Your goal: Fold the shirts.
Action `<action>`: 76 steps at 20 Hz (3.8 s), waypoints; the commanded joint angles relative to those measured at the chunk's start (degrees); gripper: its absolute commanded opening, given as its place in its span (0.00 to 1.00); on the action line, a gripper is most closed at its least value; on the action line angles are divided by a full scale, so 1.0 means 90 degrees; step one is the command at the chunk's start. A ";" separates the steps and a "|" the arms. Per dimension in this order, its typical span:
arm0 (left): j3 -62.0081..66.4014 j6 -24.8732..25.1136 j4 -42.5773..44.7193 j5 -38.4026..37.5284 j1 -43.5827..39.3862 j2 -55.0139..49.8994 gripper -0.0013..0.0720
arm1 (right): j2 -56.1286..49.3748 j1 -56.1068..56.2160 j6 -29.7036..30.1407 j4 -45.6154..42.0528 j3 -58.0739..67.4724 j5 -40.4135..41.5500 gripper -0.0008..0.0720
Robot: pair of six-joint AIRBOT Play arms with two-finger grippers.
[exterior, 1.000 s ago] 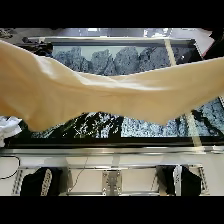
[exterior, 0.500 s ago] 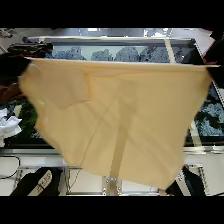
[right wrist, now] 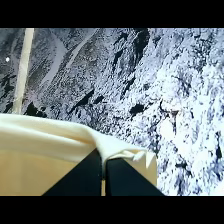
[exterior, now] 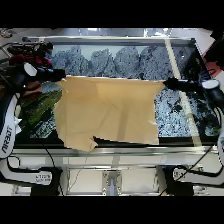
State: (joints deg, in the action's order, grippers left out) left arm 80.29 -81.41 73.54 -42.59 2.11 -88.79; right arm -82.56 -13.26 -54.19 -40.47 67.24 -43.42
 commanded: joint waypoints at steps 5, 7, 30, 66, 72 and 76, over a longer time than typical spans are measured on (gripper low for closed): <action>-0.0007 0.0449 0.0221 -0.0165 -0.0056 -0.0330 0.04 | -0.0971 0.0498 -0.0078 -0.0486 0.1316 -0.0563 0.03; -0.0024 0.0648 0.0680 -0.0826 -0.0131 -0.0236 0.04 | -0.0874 0.0500 -0.0527 -0.1358 0.1285 -0.1387 0.03; -0.1421 -0.0080 0.1088 -0.2322 0.0092 0.2892 0.72 | 0.0889 0.0151 -0.1421 -0.3417 -0.0036 -0.3888 0.22; -0.7473 0.0046 -0.3230 -0.1909 0.1999 0.4575 0.34 | 0.1950 -0.0665 -0.1426 -0.2331 -0.0306 -0.3891 0.71; -0.7473 0.0245 -0.3249 -0.2072 0.1999 0.4585 0.04 | 0.2103 -0.0724 -0.1722 -0.2888 -0.0748 -0.4337 0.62; -0.7473 0.0389 -0.3249 -0.2074 0.1999 0.4588 0.04 | 0.1999 -0.1498 -0.2137 -0.2467 -0.2975 -0.4575 0.62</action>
State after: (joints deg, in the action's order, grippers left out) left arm 13.06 -79.11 44.60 -61.08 20.03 -47.48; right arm -63.99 -23.14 -71.13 -64.10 50.37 -82.08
